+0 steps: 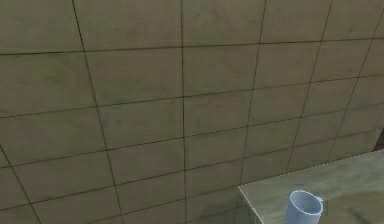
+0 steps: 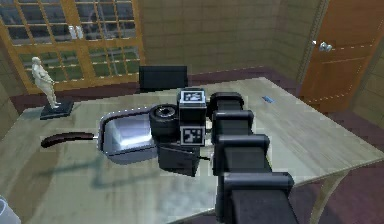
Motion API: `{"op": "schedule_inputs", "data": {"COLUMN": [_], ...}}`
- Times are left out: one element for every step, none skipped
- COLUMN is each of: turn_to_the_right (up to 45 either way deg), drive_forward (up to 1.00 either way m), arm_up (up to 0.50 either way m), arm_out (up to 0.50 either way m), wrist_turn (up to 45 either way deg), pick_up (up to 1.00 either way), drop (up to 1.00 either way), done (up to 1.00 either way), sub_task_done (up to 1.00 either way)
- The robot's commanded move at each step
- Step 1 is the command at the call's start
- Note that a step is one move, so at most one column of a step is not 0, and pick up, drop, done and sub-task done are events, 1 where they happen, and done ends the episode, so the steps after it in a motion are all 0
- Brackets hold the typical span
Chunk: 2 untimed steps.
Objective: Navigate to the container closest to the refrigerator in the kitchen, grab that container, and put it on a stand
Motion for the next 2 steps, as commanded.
{"op": "schedule_inputs", "data": {"turn_to_the_right": [0.0,0.0], "drive_forward": [0.0,0.0], "arm_up": [0.0,0.0], "arm_out": [0.0,0.0], "wrist_turn": [-45.0,-45.0], "pick_up": [0.0,0.0], "drop": [0.0,0.0], "done": [0.0,0.0], "sub_task_done": [0.0,0.0]}}
